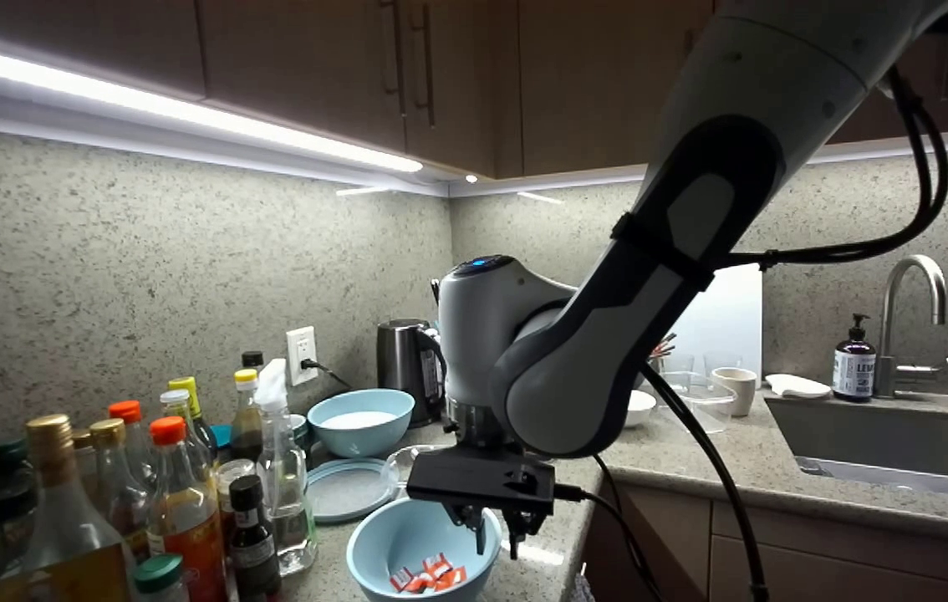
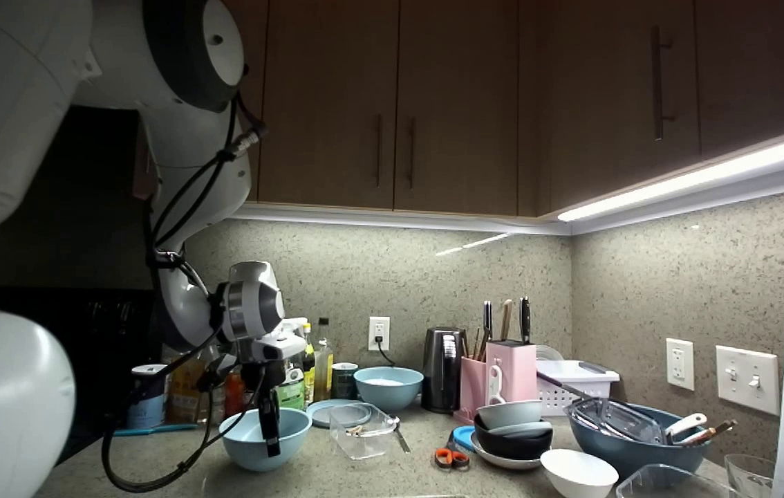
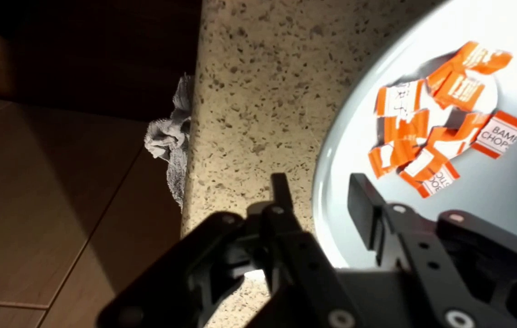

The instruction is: Move the bowl on the left slightly to the right

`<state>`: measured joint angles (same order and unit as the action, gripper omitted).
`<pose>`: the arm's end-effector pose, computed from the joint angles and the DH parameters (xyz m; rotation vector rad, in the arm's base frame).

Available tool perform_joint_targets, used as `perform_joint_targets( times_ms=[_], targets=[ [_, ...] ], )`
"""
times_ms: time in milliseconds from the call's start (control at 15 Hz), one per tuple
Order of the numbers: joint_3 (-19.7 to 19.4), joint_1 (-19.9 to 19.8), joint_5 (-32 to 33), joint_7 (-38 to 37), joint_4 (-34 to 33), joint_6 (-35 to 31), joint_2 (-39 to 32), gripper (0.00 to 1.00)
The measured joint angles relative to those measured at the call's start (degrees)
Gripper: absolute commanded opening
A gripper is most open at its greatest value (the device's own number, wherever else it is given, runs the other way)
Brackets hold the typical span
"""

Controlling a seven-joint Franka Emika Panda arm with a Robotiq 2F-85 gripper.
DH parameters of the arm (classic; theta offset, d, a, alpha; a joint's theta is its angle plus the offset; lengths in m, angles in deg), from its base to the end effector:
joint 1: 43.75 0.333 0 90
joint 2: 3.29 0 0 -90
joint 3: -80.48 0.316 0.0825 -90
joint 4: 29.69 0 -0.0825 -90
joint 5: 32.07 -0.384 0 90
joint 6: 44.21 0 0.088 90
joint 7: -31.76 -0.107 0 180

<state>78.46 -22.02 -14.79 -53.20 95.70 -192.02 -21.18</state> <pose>0.5319 0.1961 0.2498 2.7804 -1.3211 0.2940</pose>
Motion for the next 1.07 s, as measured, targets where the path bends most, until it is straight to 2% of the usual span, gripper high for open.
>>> perform_joint_targets(
  times_ms=[267, 333, 667, 867, 1067],
  targets=[
    [-0.11, 0.27, 2.9, -0.14, -0.74, 0.14, 0.15, 0.97],
    [-0.19, 0.57, 5.21, -0.98, -0.95, 0.14, 0.52, 0.99],
    [0.22, 3.36, 20.07, -9.39, -0.52, 2.11, 6.03, 1.0],
    [2.77, 3.31, 28.87, -17.07, 0.3, 4.51, 10.2, 1.0],
    [4.02, 3.23, 30.93, -19.37, 1.23, 5.7, 12.49, 1.0]
  ],
)
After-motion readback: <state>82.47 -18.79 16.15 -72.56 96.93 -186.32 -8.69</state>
